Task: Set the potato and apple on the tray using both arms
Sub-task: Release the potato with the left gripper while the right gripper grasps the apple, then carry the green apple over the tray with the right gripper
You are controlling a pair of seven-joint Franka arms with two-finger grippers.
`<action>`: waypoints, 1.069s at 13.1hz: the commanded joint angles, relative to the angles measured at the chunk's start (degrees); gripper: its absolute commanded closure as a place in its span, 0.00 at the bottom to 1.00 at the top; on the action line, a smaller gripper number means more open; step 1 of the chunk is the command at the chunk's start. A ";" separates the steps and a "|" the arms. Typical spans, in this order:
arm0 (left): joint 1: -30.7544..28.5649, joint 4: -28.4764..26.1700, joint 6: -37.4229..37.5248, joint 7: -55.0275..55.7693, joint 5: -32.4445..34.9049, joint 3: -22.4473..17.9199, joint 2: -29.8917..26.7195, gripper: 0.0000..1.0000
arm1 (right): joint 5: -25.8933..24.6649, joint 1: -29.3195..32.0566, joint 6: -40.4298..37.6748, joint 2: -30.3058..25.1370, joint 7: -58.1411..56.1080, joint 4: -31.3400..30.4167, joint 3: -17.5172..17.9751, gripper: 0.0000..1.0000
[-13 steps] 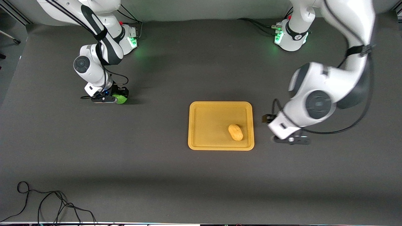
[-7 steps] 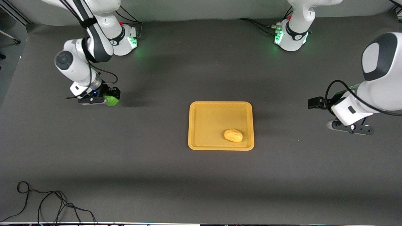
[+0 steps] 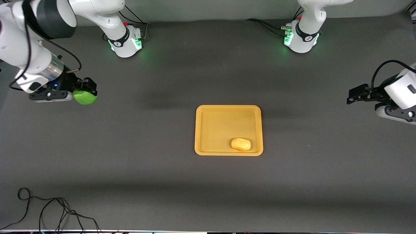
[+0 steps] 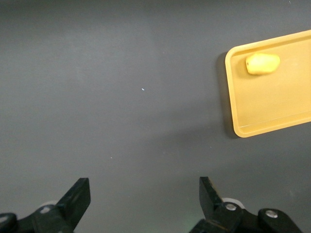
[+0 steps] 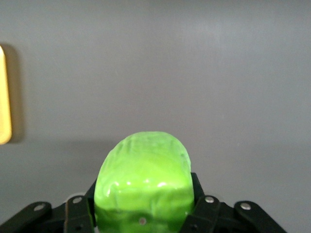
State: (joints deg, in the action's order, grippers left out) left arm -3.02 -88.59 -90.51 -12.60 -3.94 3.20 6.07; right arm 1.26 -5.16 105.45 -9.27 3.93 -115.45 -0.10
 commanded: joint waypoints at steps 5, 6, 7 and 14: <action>-0.23 -6.50 -8.45 0.55 5.35 0.67 -3.96 0.00 | 0.68 -14.14 -6.58 28.58 15.71 36.75 0.54 0.47; -0.14 -9.21 -9.50 1.52 5.35 0.84 -5.70 0.00 | 0.42 -17.30 -6.58 31.74 19.94 40.36 0.54 0.47; 0.12 -12.46 -12.04 2.05 5.35 1.02 -7.63 0.00 | 0.41 -20.56 -6.66 34.47 23.72 43.27 0.54 0.47; 1.35 -15.13 -13.91 4.17 5.35 1.02 -8.89 0.00 | -0.03 -40.43 -3.00 53.90 52.65 60.96 0.27 0.47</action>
State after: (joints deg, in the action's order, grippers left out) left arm -2.32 -102.35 -103.21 -9.33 0.50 4.70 -1.59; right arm 1.36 -43.00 101.92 37.96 52.20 -62.00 1.09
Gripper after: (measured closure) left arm 0.000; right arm 0.308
